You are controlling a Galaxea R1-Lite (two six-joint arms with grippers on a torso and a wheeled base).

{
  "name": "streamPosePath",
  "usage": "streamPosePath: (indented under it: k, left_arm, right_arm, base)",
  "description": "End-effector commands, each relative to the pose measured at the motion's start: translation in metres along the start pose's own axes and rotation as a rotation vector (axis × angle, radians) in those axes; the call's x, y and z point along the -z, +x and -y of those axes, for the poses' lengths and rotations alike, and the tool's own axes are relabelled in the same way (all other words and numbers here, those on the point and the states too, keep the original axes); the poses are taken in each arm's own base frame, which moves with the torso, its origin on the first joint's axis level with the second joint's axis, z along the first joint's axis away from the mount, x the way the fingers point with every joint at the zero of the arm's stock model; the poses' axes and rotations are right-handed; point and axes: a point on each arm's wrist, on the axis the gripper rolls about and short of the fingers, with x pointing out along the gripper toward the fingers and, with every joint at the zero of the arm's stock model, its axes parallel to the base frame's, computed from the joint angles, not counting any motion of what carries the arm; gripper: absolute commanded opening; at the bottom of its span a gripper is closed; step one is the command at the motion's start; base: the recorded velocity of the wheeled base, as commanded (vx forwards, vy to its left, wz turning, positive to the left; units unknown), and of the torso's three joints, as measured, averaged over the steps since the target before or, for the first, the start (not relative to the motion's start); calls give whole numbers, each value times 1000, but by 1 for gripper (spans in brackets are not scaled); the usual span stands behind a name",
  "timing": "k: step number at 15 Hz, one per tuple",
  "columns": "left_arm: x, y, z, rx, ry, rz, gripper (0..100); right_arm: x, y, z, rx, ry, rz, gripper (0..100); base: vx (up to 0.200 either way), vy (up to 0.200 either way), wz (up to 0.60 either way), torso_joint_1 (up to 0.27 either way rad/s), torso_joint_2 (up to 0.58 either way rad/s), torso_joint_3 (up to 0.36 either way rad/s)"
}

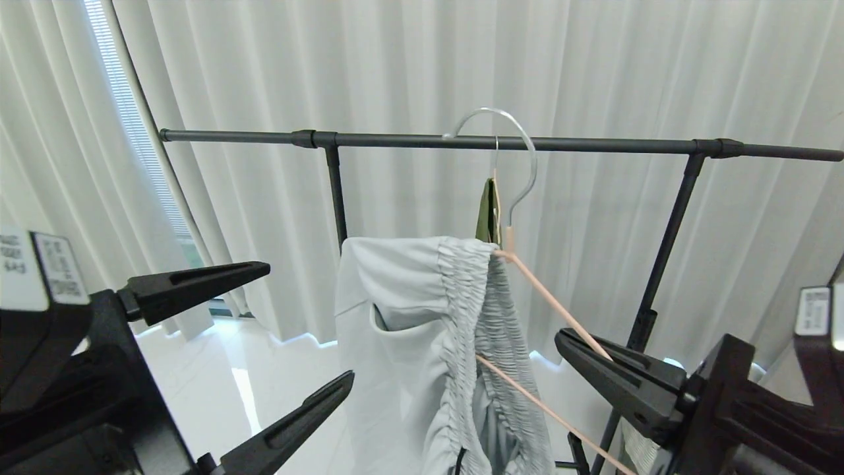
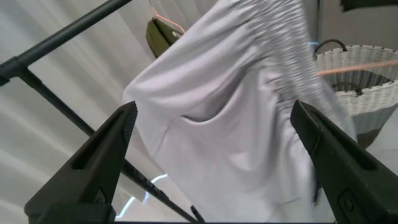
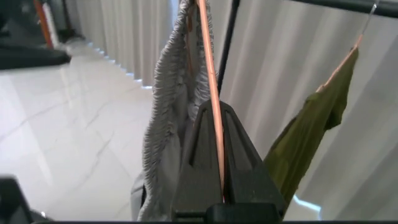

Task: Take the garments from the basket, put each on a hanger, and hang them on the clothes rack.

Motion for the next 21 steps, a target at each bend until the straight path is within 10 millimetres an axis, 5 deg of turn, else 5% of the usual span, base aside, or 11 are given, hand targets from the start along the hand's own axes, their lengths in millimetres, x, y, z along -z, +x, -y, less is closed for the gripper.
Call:
streamPosePath:
  k: [1,10,21]
  left_arm:
    - [7,-13,1,29,2,24,100]
    - [19,4,17,300,11,19,100]
    - [34,36,49,610,-24,-66,100]
  right_arm:
    - [-1,-18,5,-30,-18,17,0]
    - [20,-71,-2,-246,-53,-4,0]
    - [36,-85,-10,-376,-59,-58,0]
  base:
    - [0,0,0,0,0,0]
    - [0,0,0,0,0,0]
    - [0,0,0,0,0,0]
